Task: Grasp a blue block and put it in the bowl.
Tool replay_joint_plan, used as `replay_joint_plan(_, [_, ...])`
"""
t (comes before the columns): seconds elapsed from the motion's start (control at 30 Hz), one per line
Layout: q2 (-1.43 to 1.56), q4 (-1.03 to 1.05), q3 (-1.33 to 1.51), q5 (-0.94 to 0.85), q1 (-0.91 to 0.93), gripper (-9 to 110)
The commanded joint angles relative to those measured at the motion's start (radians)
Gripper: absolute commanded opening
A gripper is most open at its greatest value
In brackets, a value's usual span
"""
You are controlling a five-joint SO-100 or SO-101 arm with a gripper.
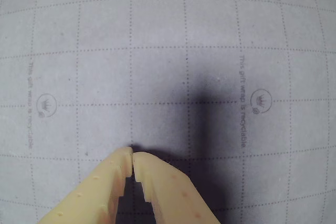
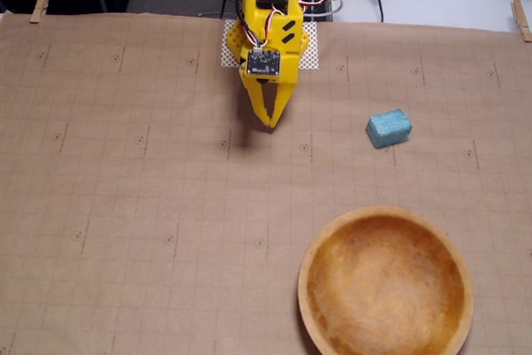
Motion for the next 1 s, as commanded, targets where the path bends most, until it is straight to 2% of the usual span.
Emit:
replay_joint_plan(0.0, [0.003, -0.008, -0.020, -0.008, -0.002, -3])
replay_joint_plan(0.77, [-0.012, -0.014, -0.446, 0.003, -0.044, -3])
replay_joint_plan(0.97, [-0.015, -0.230, -0.497, -0.009, -0.123, -3])
